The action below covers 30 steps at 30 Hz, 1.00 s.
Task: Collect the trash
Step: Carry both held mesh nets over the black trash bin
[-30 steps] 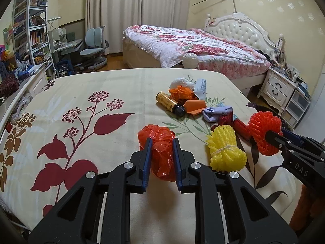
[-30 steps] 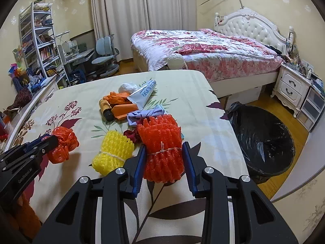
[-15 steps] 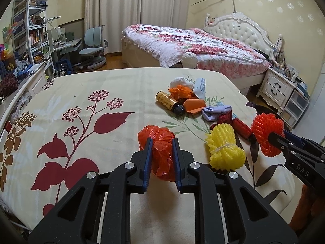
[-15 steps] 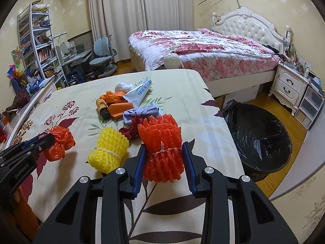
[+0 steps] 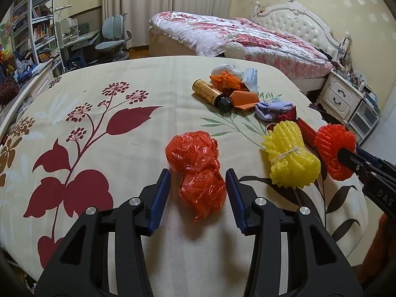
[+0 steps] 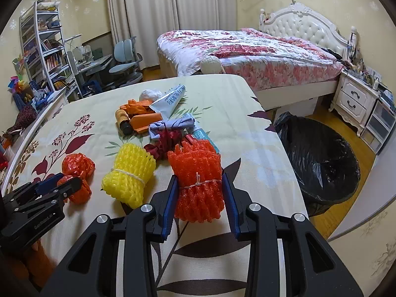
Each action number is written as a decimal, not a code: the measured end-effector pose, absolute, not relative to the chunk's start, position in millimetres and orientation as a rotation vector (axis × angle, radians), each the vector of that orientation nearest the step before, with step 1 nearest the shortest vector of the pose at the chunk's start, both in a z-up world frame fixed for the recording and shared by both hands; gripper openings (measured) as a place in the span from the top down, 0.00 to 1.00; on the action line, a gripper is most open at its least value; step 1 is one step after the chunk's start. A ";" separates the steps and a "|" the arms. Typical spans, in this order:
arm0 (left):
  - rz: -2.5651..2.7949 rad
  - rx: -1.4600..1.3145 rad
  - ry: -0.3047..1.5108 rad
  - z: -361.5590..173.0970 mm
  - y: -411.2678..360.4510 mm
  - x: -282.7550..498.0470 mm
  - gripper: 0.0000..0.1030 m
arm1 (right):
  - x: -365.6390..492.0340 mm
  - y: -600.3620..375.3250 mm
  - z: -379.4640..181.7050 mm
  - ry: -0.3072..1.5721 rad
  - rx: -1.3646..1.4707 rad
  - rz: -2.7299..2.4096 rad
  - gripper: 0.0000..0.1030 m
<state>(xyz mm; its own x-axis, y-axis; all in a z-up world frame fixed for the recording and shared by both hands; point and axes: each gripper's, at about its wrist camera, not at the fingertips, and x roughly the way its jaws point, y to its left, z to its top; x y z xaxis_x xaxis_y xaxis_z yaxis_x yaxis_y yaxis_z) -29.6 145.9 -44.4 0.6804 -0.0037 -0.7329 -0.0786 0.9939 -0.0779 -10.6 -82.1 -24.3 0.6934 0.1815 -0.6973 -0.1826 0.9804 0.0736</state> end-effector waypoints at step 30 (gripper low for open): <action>-0.129 -0.085 0.655 23.0 83.8 -19.2 0.71 | -10.2 -131.1 17.6 0.665 0.040 0.089 0.65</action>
<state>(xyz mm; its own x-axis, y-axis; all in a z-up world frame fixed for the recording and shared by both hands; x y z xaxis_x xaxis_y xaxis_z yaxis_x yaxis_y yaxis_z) -19.2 83.8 23.0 0.7852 -0.1465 -0.6017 0.0926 0.9885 -0.1198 -10.2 -131.1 17.6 0.7834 0.0951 -0.6141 -0.0692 0.9954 0.0659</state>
